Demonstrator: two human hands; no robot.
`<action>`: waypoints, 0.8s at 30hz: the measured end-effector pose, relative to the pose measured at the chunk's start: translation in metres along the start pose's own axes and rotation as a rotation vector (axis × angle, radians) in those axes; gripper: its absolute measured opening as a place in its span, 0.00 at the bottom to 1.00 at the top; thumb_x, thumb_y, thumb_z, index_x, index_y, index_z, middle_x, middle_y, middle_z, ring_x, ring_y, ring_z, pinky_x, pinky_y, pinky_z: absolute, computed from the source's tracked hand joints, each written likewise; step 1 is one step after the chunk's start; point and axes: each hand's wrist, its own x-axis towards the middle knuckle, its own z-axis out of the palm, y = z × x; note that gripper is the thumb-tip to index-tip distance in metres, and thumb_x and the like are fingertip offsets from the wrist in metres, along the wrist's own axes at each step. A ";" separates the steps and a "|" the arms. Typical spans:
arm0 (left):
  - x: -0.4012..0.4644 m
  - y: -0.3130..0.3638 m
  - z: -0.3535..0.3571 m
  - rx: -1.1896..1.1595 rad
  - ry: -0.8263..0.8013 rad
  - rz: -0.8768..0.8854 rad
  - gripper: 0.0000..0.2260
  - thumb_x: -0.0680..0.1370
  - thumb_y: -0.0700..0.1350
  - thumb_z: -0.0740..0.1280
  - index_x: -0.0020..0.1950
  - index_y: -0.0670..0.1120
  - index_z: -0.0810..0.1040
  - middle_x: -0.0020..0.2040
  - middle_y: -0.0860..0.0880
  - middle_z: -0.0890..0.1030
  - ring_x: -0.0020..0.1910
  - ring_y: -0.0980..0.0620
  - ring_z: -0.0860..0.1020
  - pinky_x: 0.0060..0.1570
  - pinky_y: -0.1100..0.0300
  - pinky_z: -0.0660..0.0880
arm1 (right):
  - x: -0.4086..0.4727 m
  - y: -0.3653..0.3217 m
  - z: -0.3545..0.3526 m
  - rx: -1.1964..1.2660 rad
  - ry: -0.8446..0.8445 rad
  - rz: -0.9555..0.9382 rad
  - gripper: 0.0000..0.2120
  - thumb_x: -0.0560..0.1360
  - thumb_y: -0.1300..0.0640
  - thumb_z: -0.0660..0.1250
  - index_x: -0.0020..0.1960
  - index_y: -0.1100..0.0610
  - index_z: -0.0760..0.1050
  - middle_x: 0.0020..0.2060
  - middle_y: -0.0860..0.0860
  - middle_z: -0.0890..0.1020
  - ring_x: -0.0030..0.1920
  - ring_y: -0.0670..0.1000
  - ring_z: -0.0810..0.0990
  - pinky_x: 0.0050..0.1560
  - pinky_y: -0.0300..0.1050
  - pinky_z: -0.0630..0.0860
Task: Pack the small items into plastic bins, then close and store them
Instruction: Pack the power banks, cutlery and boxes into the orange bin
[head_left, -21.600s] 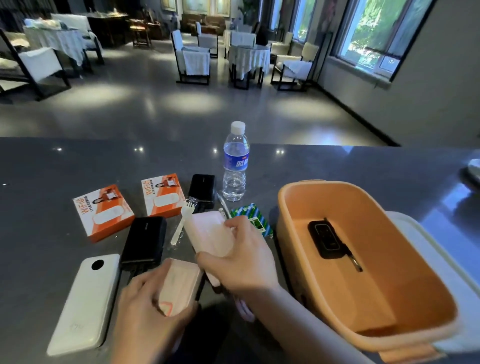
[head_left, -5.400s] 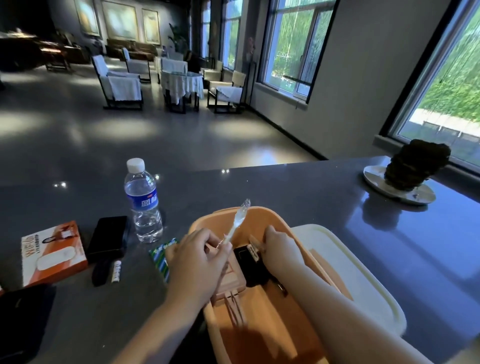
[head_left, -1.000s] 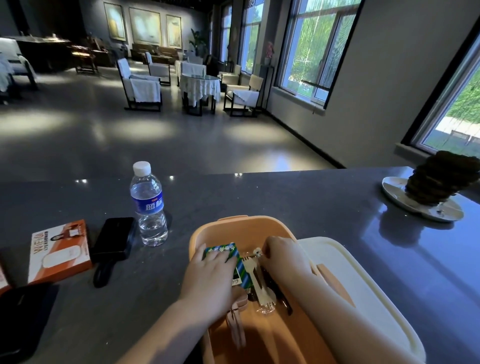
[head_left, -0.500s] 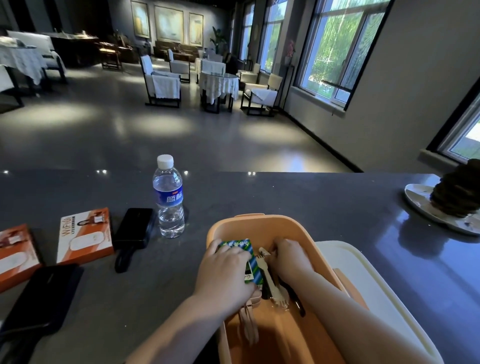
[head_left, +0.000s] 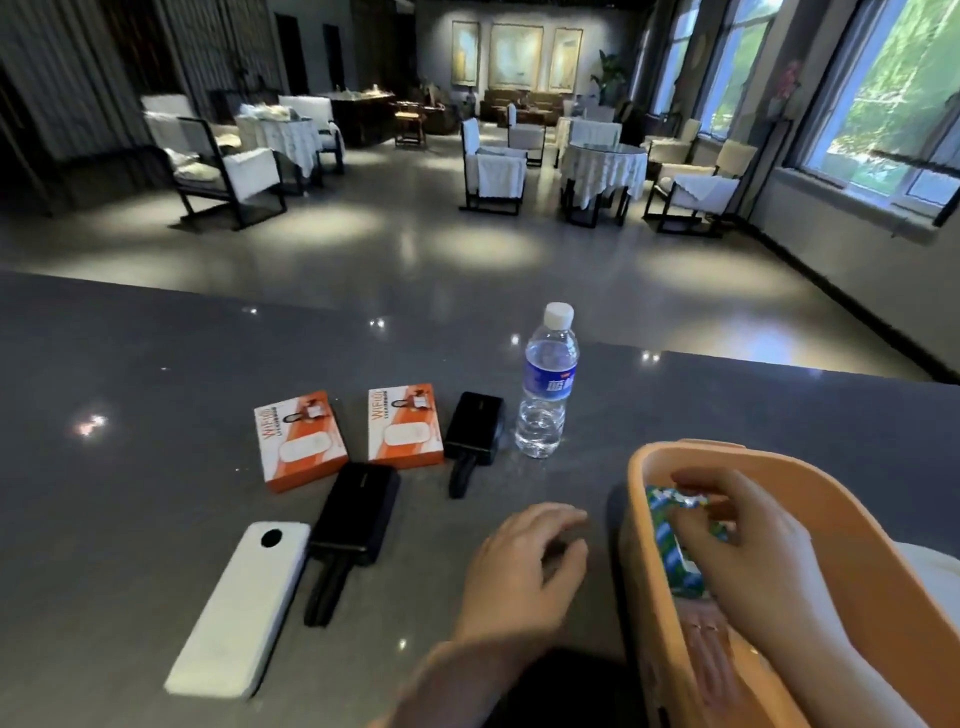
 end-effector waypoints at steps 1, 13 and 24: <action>-0.003 -0.010 -0.013 -0.001 0.046 -0.045 0.11 0.76 0.50 0.65 0.56 0.54 0.79 0.56 0.62 0.78 0.57 0.64 0.75 0.59 0.64 0.70 | -0.006 -0.016 0.012 0.040 -0.013 -0.028 0.10 0.71 0.55 0.70 0.49 0.43 0.76 0.43 0.43 0.81 0.42 0.40 0.78 0.42 0.42 0.73; -0.012 -0.114 -0.137 0.245 0.258 -0.352 0.13 0.73 0.46 0.70 0.56 0.56 0.77 0.55 0.60 0.76 0.58 0.57 0.74 0.58 0.57 0.71 | -0.031 -0.083 0.185 0.143 -0.401 0.006 0.17 0.70 0.54 0.70 0.58 0.49 0.75 0.47 0.41 0.77 0.45 0.40 0.75 0.48 0.34 0.72; 0.076 -0.192 -0.186 0.562 0.108 -0.692 0.36 0.69 0.64 0.68 0.72 0.50 0.62 0.75 0.45 0.58 0.73 0.41 0.55 0.69 0.45 0.59 | 0.091 -0.131 0.280 -0.279 -0.326 -0.015 0.33 0.71 0.43 0.68 0.69 0.56 0.62 0.67 0.55 0.67 0.67 0.57 0.65 0.65 0.50 0.66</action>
